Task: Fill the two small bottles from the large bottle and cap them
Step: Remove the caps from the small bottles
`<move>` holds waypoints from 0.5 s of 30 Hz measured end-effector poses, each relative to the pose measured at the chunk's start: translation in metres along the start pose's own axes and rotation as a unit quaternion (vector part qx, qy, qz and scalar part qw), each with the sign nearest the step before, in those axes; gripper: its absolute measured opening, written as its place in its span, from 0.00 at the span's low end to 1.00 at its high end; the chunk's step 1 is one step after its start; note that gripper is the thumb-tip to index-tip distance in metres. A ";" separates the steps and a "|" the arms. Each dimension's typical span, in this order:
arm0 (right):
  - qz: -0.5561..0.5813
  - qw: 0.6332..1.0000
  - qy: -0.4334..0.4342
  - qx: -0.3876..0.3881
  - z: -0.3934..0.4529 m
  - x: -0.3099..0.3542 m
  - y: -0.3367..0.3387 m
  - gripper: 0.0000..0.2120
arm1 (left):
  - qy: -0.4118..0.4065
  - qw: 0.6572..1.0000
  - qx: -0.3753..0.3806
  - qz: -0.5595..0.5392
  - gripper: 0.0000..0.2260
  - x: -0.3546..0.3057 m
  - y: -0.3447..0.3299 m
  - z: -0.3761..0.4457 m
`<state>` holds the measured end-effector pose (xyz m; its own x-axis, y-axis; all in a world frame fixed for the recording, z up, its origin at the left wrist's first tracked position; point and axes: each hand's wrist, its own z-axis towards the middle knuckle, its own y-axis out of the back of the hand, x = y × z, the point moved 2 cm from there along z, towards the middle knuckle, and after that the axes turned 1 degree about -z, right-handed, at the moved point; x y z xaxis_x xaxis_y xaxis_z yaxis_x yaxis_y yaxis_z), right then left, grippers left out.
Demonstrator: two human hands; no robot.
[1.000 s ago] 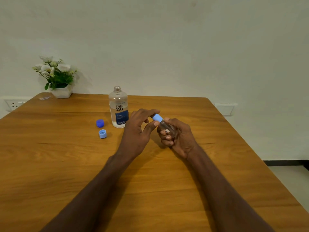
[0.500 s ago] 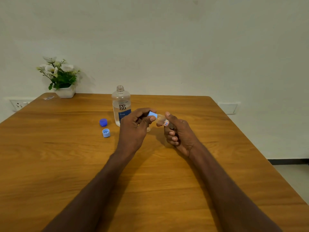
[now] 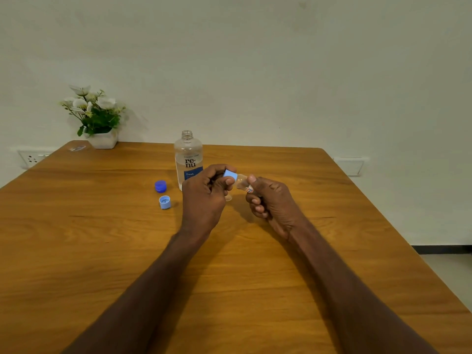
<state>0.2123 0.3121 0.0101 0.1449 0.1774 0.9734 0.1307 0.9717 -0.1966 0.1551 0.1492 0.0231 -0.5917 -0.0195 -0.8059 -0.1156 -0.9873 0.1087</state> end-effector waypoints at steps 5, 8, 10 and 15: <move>-0.022 0.999 0.006 -0.027 -0.002 0.003 -0.002 0.20 | -0.046 0.998 0.021 0.022 0.06 -0.003 0.000 0.000; -0.026 0.998 -0.005 -0.062 -0.002 0.004 -0.005 0.24 | -0.121 0.986 0.056 0.103 0.11 -0.006 -0.001 0.000; -0.034 0.997 0.000 -0.070 -0.003 0.003 -0.009 0.26 | -0.123 0.981 0.081 0.129 0.11 -0.006 0.000 0.001; -0.026 0.996 0.014 -0.088 -0.003 0.003 -0.008 0.26 | -0.095 0.967 0.154 0.178 0.16 0.001 -0.001 0.003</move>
<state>0.2146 0.3040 0.0140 0.1612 0.1210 0.9795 0.3081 0.9367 -0.1664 0.1521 0.1509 0.0237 -0.7709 -0.2903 -0.5670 -0.0929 -0.8294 0.5509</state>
